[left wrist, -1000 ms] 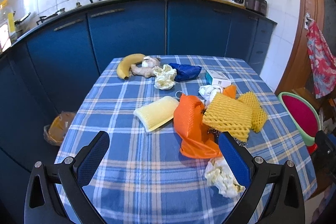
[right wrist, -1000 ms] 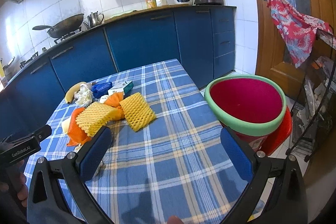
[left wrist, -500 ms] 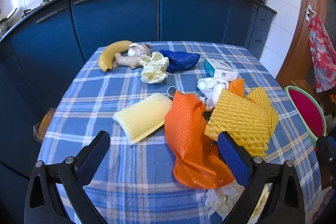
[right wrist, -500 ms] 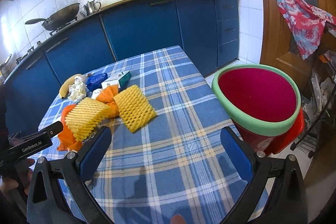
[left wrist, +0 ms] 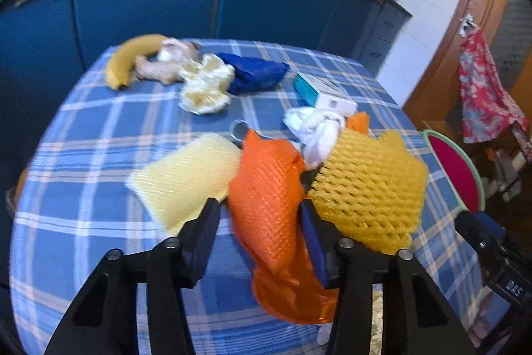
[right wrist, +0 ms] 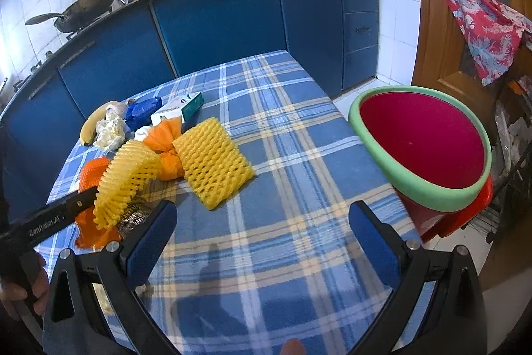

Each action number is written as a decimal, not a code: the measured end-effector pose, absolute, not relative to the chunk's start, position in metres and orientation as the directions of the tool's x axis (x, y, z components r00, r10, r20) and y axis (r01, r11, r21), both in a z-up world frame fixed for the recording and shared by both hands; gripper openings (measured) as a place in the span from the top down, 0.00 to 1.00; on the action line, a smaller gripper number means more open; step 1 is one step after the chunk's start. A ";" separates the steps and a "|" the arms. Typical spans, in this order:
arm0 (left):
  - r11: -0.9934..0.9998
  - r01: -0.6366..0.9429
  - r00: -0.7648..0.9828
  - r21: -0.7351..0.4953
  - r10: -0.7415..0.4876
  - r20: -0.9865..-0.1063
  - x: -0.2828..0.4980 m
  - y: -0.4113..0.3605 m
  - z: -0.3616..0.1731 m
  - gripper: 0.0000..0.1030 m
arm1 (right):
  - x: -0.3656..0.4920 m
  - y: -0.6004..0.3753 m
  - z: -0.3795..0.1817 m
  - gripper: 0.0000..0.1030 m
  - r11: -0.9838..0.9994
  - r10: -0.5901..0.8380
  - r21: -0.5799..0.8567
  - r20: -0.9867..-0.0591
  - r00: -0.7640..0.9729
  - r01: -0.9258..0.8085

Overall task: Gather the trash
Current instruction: 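Grasp the orange mesh bag with the left tool while the right tool grasps a yellow foam net, then carry the orange bag and yellow net with both tools over the red bucket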

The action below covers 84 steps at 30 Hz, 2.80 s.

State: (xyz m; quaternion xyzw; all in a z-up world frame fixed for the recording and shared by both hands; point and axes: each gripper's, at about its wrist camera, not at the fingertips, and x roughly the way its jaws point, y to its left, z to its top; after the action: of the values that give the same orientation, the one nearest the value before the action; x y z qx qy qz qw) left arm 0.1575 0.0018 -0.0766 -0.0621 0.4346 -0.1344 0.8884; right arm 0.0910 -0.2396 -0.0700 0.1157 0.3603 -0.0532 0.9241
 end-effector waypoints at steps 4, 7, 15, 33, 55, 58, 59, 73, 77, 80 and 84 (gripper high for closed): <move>0.917 0.224 0.556 -0.329 -0.398 -0.730 0.158 0.005 -0.080 0.73 | 0.101 -0.231 -0.070 0.03 0.969 -0.041 0.148 -0.692 0.721 0.198; 0.895 0.243 0.550 -0.374 -0.445 -0.707 0.159 0.009 -0.079 0.83 | 0.109 -0.226 -0.074 0.11 0.969 -0.039 0.146 -0.710 0.703 0.200; 0.878 0.237 0.590 -0.415 -0.470 -0.657 0.153 0.021 -0.066 0.89 | 0.138 -0.218 -0.082 0.26 0.981 0.020 0.144 -0.748 0.663 0.132; 0.917 0.163 0.700 -0.365 -0.368 -0.612 0.121 0.036 -0.019 0.89 | 0.161 -0.219 -0.102 0.63 0.979 0.159 0.202 -0.754 0.637 -0.006; 0.944 0.241 0.748 -0.227 -0.330 -0.576 0.073 -0.015 0.042 0.89 | 0.083 -0.252 -0.035 0.90 0.974 0.153 0.225 -0.635 0.757 -0.008; 0.938 0.277 0.745 -0.209 -0.347 -0.570 0.072 -0.030 0.050 0.89 | 0.069 -0.263 -0.019 0.90 0.978 0.128 0.208 -0.616 0.777 0.004; 0.935 0.288 0.745 -0.205 -0.353 -0.565 0.072 -0.036 0.052 0.89 | 0.066 -0.267 -0.016 0.90 0.978 0.123 0.206 -0.612 0.782 0.008; 0.877 0.419 0.679 -0.234 -0.474 -0.561 0.091 -0.107 0.061 0.89 | 0.039 -0.319 0.004 0.90 0.973 0.037 0.206 -0.571 0.820 0.100; 0.861 0.446 0.650 -0.246 -0.500 -0.572 0.101 -0.128 0.055 0.89 | 0.037 -0.343 -0.003 0.90 0.962 -0.001 0.221 -0.579 0.815 0.159; 0.849 0.464 0.625 -0.253 -0.517 -0.585 0.110 -0.147 0.049 0.89 | 0.035 -0.361 -0.010 0.90 0.951 -0.027 0.235 -0.585 0.810 0.201; 0.835 0.485 0.595 -0.259 -0.532 -0.602 0.119 -0.171 0.041 0.89 | 0.035 -0.388 -0.020 0.90 0.935 -0.054 0.250 -0.600 0.798 0.251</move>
State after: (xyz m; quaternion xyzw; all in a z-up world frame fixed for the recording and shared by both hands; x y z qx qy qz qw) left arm 0.1194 -0.1712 0.0406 -0.0339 0.3483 -0.2851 0.8923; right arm 0.0352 -0.3882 -0.0204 0.1608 0.3072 -0.0815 0.9344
